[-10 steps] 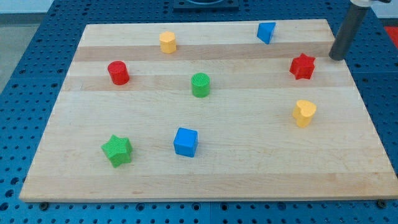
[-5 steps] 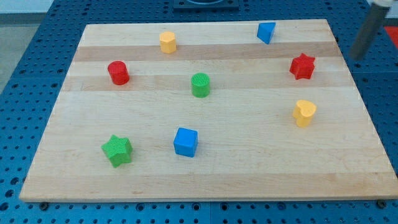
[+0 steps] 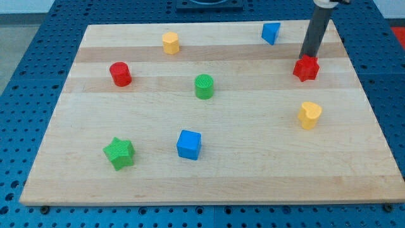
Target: Keep blue triangle on right side of yellow hexagon
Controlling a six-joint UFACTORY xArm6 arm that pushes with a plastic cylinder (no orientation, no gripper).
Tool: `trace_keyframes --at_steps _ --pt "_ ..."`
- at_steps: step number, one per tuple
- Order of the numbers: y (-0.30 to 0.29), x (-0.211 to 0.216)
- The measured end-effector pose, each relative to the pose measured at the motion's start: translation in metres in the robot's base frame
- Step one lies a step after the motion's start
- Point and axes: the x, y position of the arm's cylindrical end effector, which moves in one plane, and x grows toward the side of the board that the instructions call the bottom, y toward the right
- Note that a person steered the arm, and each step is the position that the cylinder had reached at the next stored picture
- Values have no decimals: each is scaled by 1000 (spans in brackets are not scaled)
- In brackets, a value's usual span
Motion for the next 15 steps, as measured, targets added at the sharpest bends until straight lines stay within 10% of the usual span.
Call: trace_keyframes --at_steps 5,13,15 --pt "-71 -1" --pt "7 -104" --pt "-90 -95"
